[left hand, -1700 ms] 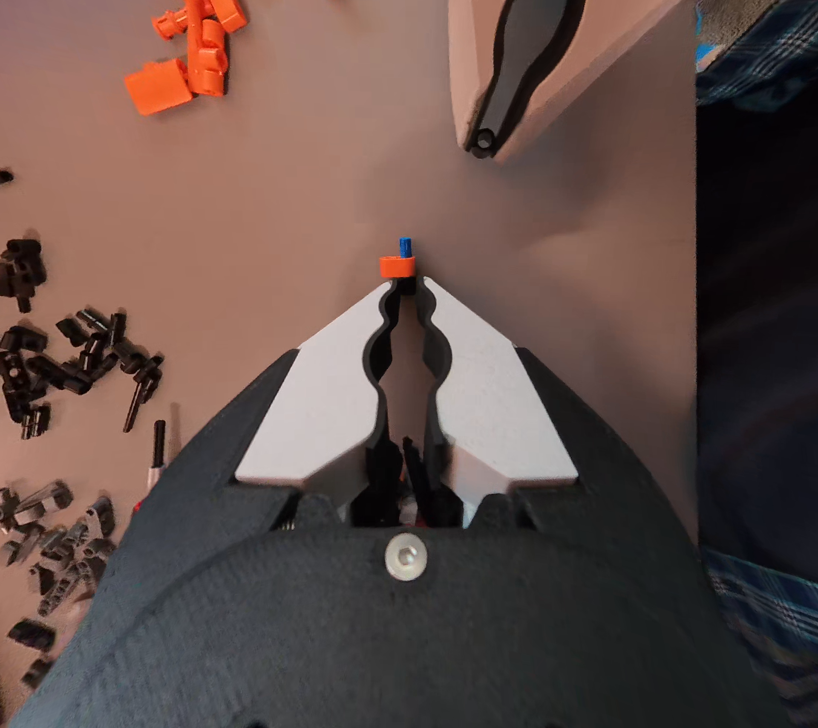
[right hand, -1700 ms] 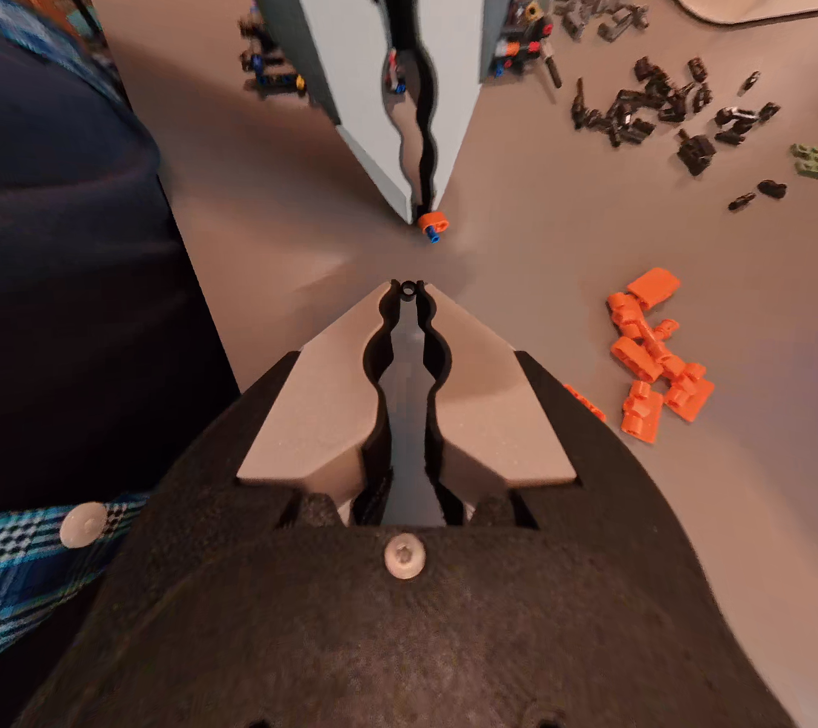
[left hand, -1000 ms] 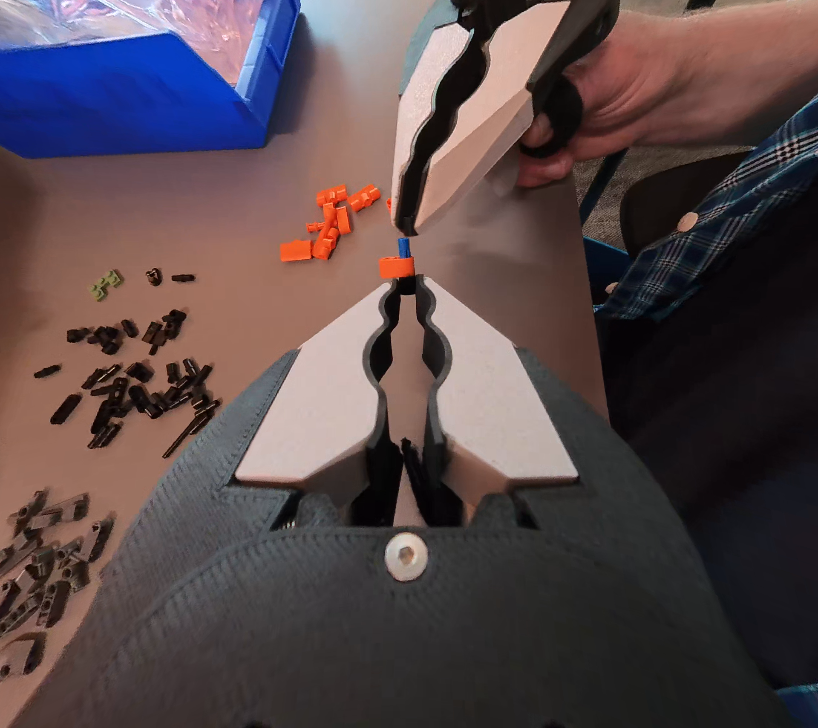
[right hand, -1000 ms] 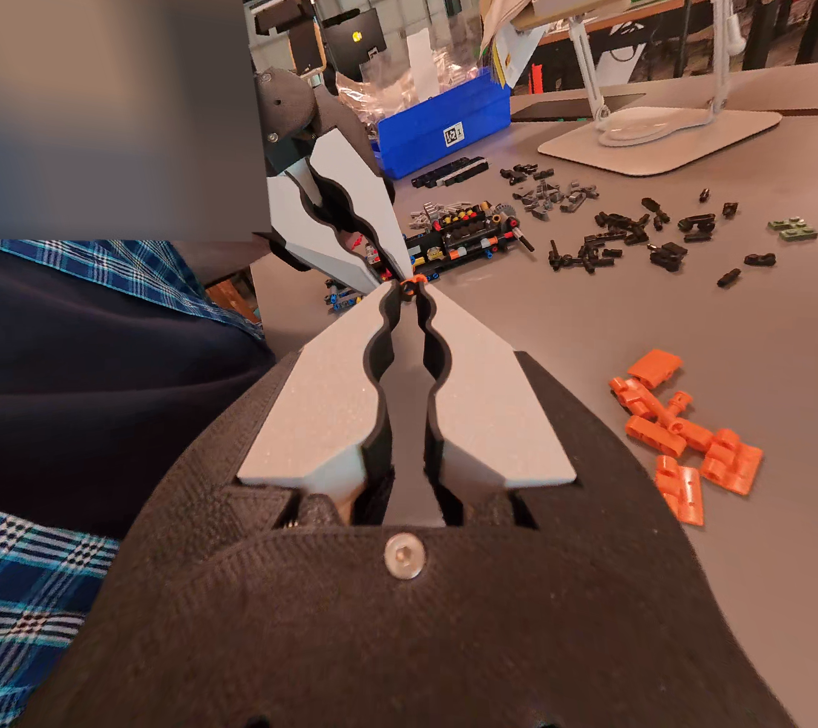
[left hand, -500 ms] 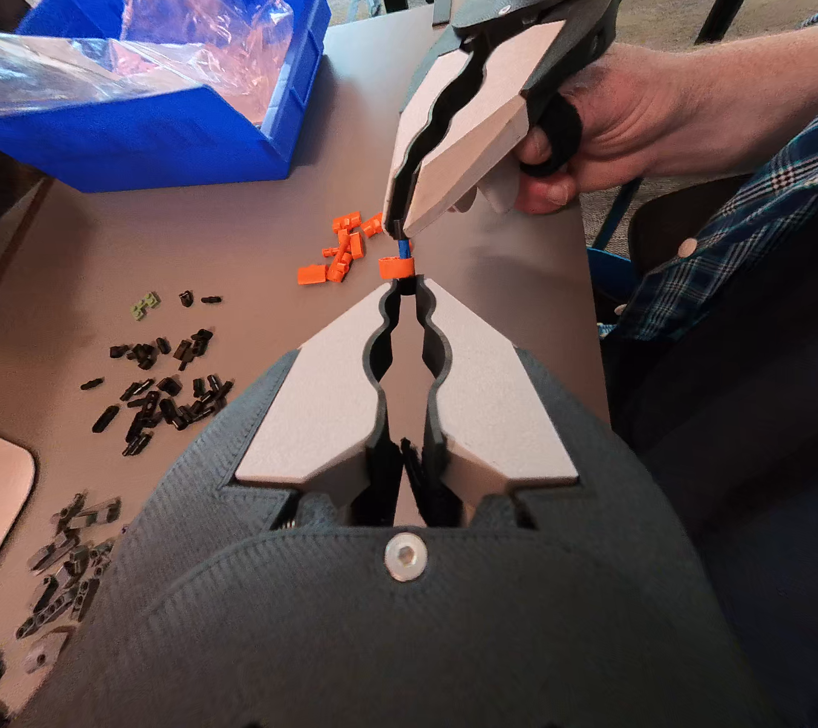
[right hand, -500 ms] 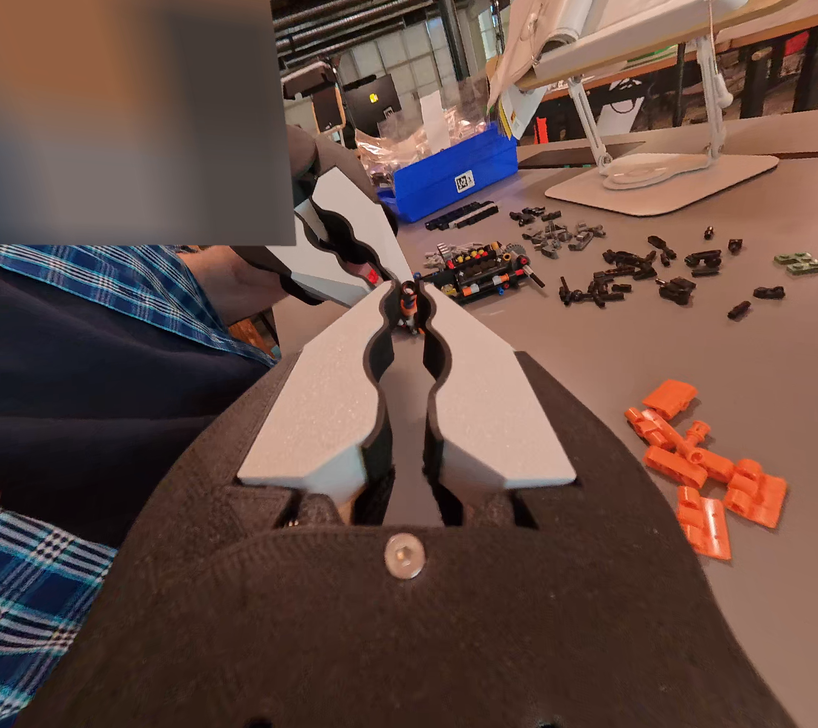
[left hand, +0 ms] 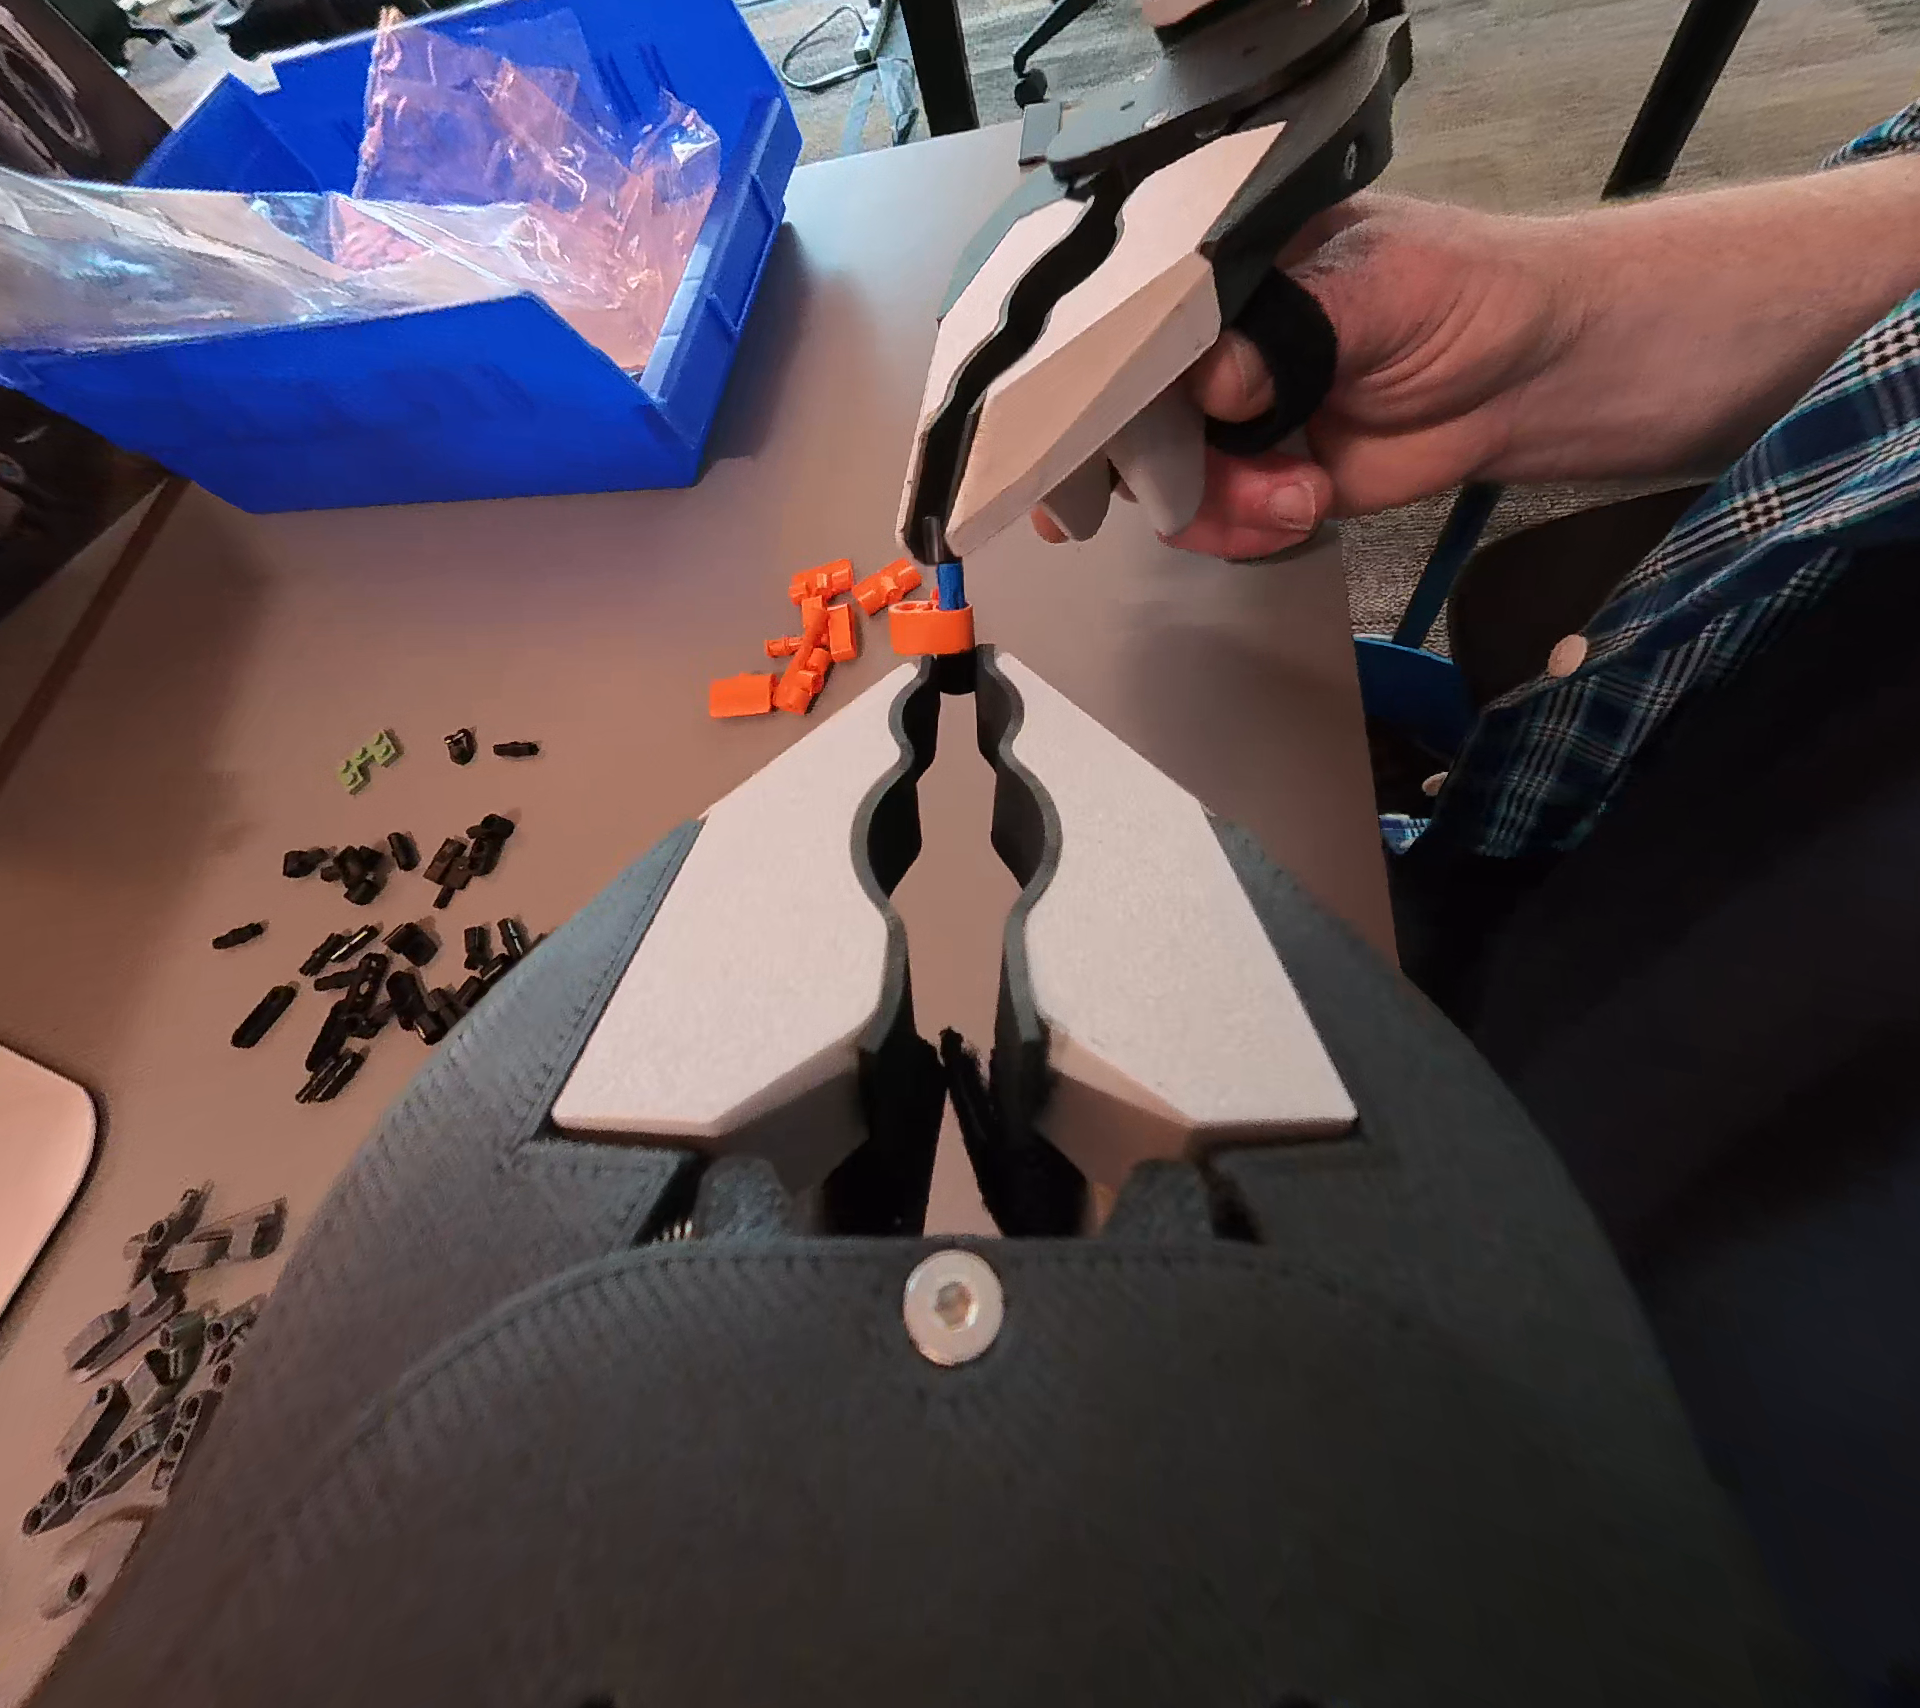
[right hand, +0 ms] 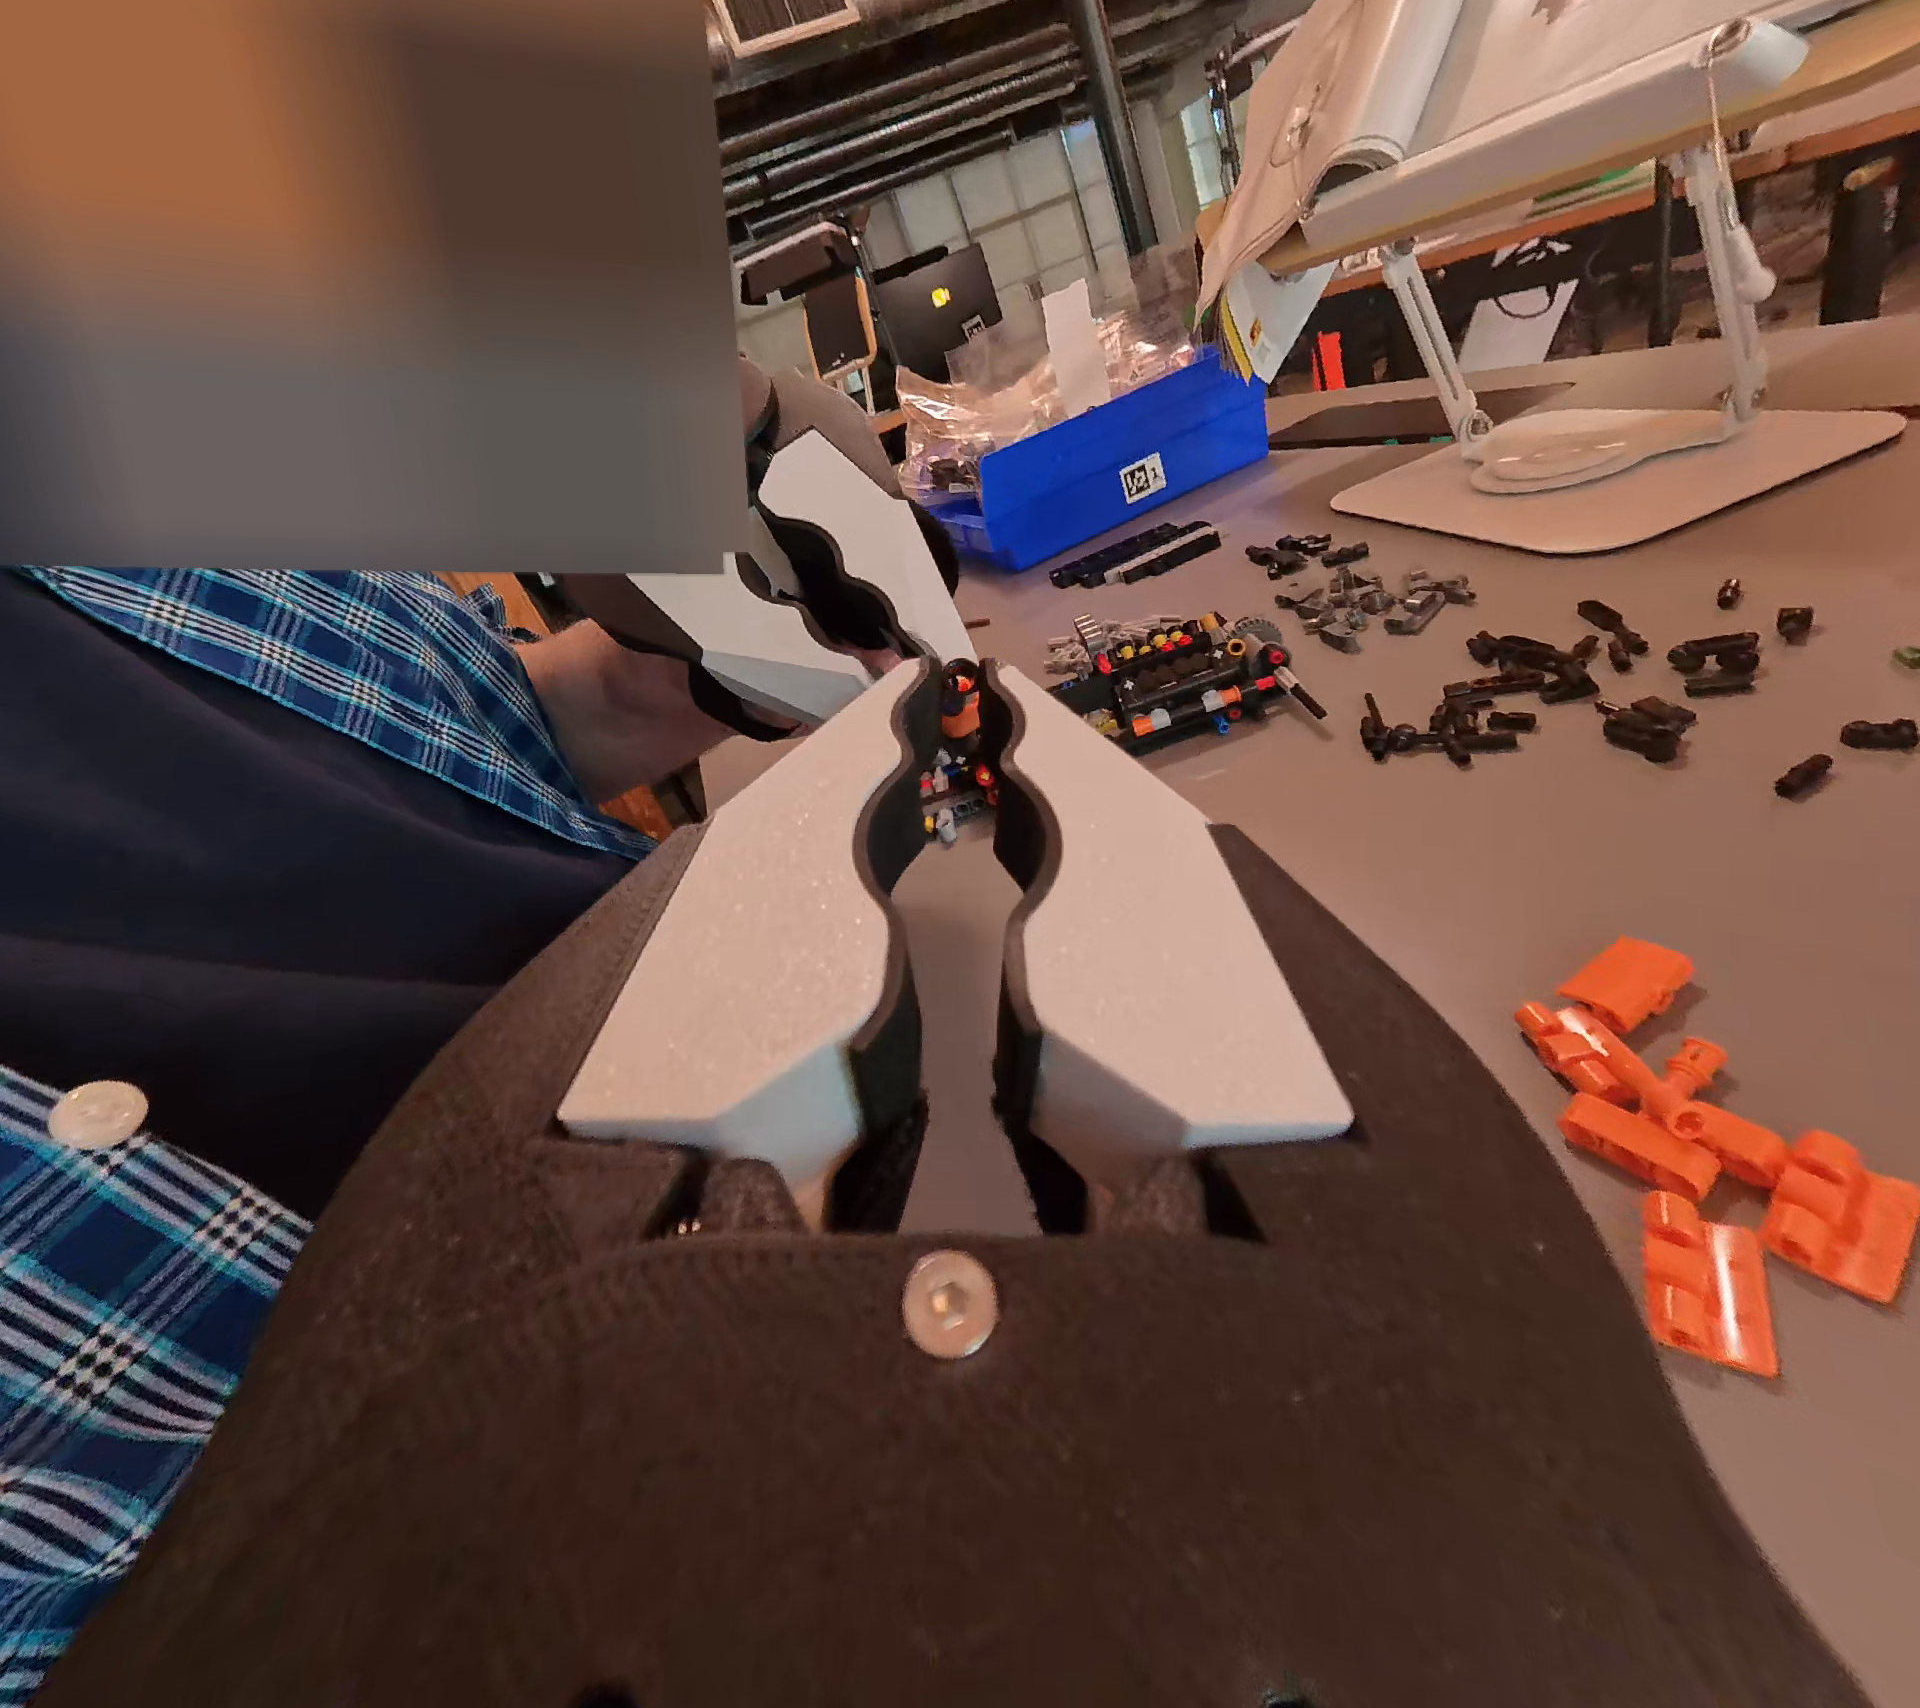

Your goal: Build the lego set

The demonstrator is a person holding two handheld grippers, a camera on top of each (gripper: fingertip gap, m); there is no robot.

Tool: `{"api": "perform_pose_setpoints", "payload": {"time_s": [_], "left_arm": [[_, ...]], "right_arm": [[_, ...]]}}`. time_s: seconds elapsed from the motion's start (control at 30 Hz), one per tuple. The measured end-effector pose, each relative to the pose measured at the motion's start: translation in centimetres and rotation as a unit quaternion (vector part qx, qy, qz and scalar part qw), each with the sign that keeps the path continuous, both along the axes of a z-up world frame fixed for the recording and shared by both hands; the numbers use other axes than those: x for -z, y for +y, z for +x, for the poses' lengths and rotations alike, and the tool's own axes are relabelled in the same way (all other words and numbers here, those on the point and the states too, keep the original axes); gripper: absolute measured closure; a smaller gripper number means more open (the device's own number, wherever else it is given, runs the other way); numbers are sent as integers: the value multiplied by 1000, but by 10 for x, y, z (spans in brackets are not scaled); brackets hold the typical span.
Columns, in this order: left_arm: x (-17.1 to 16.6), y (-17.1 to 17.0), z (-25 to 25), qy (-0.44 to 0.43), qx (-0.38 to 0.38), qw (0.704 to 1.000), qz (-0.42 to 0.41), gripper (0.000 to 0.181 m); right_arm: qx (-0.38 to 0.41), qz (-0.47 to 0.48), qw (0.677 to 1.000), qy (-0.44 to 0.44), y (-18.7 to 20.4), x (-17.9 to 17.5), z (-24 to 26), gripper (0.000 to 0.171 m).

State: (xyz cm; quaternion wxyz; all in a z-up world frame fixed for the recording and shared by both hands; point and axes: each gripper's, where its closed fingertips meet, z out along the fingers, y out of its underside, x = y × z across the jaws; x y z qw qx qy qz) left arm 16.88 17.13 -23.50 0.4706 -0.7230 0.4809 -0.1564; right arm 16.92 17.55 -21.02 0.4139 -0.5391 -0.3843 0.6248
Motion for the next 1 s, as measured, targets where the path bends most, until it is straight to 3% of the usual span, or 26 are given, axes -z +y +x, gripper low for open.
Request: {"api": "perform_pose_setpoints", "payload": {"time_s": [0.33, 0.67, 1.0], "left_arm": [[-1, 0, 2, 0, 0, 1000, 23, 175], [0, 0, -2, 24, -11, 998, 54, 176], [5, -2, -8, 80, -29, 993, 83, 176]], "right_arm": [[55, 104, 992, -42, -4, -4, -1, 167], [120, 227, 955, -146, -6, 0, -7, 167], [140, 243, 943, -178, -8, 6, -12, 167]]}}
